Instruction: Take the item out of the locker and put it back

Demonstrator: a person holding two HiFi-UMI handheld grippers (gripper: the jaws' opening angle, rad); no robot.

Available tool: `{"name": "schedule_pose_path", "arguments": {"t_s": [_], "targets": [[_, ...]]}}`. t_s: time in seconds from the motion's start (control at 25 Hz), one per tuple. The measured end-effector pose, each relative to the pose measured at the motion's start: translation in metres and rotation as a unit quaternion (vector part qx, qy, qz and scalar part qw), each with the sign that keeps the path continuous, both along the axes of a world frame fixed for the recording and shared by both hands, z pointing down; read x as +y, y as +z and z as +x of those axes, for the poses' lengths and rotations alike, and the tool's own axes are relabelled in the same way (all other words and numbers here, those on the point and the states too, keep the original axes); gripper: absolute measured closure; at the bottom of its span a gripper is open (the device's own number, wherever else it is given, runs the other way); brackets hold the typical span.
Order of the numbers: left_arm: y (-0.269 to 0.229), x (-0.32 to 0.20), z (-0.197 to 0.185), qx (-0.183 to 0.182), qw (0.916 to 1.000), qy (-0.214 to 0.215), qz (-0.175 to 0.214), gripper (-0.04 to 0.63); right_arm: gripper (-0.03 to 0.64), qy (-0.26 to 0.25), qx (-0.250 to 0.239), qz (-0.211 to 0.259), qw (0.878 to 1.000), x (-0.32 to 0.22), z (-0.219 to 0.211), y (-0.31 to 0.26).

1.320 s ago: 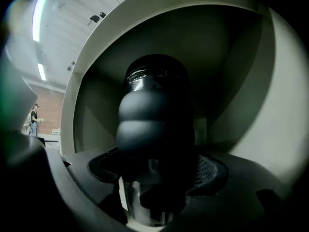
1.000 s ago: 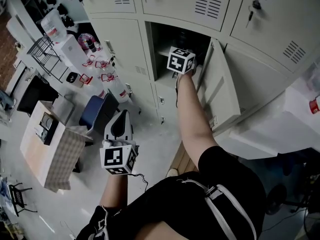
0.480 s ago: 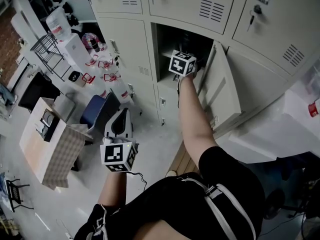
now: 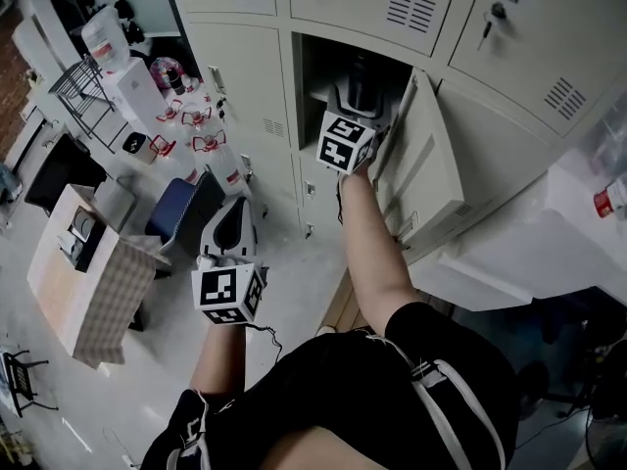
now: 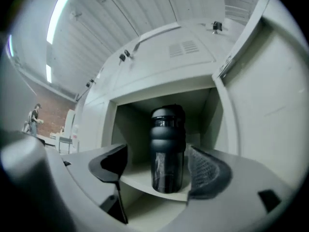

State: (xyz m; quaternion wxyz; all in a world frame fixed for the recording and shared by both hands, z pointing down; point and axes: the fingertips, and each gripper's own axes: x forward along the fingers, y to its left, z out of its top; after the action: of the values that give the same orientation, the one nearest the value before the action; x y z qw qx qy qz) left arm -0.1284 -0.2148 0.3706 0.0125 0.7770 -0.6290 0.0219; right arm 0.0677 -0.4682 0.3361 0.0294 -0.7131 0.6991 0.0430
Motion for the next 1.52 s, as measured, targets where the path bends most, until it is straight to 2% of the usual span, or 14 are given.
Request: {"name": "schedule_pose_path", "arguments": {"t_s": [0.04,0.08,0.16,0.2,0.4,0.56,0.72,1.0,1.52], "targets": [[-0.001,0.000,0.000,0.003,1.0000,0.001,0.003,0.583,0.270,-0.009,-0.007,0.006,1.000,0.015,-0.002,-0.002],[-0.002,0.001,0.000,0.007,1.0000,0.001,0.006,0.583,0.390,-0.017,-0.016,0.007,1.000,0.030,-0.002,-0.003],[-0.003,0.003,-0.002,0.011,0.9999,0.000,0.010,0.583,0.577,-0.030,-0.025,0.001,0.999,0.057,-0.002,0.001],[-0.004,0.004,-0.003,0.012,0.9999,0.001,0.012,0.583,0.603,-0.043,-0.026,-0.004,0.999,0.070,-0.005,0.004],[-0.005,0.012,-0.004,0.023,0.9996,0.008,0.015,0.583,0.604,-0.123,-0.056,-0.002,0.991,0.142,-0.021,0.010],[0.003,0.025,0.009,0.023,0.9993,0.029,0.004,0.583,0.604,-0.153,-0.066,-0.012,0.986,0.192,-0.028,0.023],[0.004,0.038,0.013,0.019,0.9989,0.043,0.000,0.583,0.606,-0.161,-0.069,-0.031,0.984,0.223,-0.032,0.035],[-0.004,0.062,0.015,0.010,0.9987,0.049,0.007,0.583,0.606,-0.163,-0.068,-0.030,0.984,0.255,-0.032,0.034],[-0.011,0.079,0.017,0.008,0.9985,0.053,0.014,0.583,0.604,-0.165,-0.054,-0.026,0.984,0.275,-0.033,0.026]]}}
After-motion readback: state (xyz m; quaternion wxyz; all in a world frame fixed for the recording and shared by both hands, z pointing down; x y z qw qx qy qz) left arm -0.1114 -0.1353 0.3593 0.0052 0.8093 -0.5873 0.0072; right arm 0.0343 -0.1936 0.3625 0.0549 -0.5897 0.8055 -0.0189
